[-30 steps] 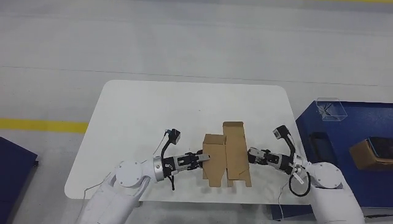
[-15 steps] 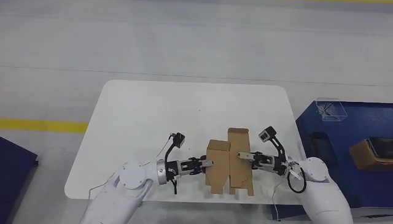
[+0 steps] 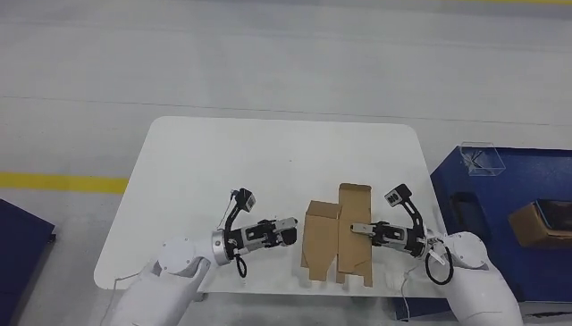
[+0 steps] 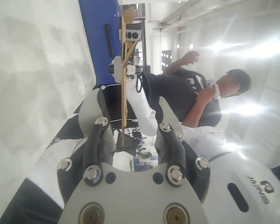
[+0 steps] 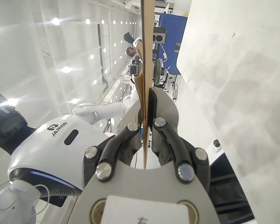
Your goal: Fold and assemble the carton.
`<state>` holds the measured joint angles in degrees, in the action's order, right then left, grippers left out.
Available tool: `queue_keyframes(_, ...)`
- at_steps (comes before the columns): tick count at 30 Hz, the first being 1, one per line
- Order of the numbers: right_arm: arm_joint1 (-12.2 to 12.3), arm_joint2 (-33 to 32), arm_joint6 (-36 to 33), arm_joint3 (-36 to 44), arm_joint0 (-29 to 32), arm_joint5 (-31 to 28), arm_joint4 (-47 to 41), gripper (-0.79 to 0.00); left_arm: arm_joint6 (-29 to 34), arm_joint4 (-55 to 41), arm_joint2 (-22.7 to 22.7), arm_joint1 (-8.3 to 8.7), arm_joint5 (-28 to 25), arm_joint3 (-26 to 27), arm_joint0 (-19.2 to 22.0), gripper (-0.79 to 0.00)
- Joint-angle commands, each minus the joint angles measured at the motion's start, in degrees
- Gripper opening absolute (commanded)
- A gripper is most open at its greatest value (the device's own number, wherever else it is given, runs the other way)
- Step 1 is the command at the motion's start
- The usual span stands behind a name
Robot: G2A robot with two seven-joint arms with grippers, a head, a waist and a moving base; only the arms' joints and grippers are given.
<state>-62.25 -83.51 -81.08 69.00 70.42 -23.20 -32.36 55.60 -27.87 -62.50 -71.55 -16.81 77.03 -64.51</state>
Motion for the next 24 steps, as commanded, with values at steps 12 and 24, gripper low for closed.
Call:
queue_keyframes(12, 0.04, -0.20, 1.80, 1.65, 0.44, -1.18, 1.05, -0.785, -5.05, 6.02, -11.21, 2.65, 1.45, -3.93, -1.09, 0.000)
queue_keyframes(24, 0.23, -3.80, 13.96, 33.27, 7.96, 0.30, -5.14, -0.785, -5.19, 6.35, -11.03, 2.64, 1.92, -4.03, -1.05, 0.000)
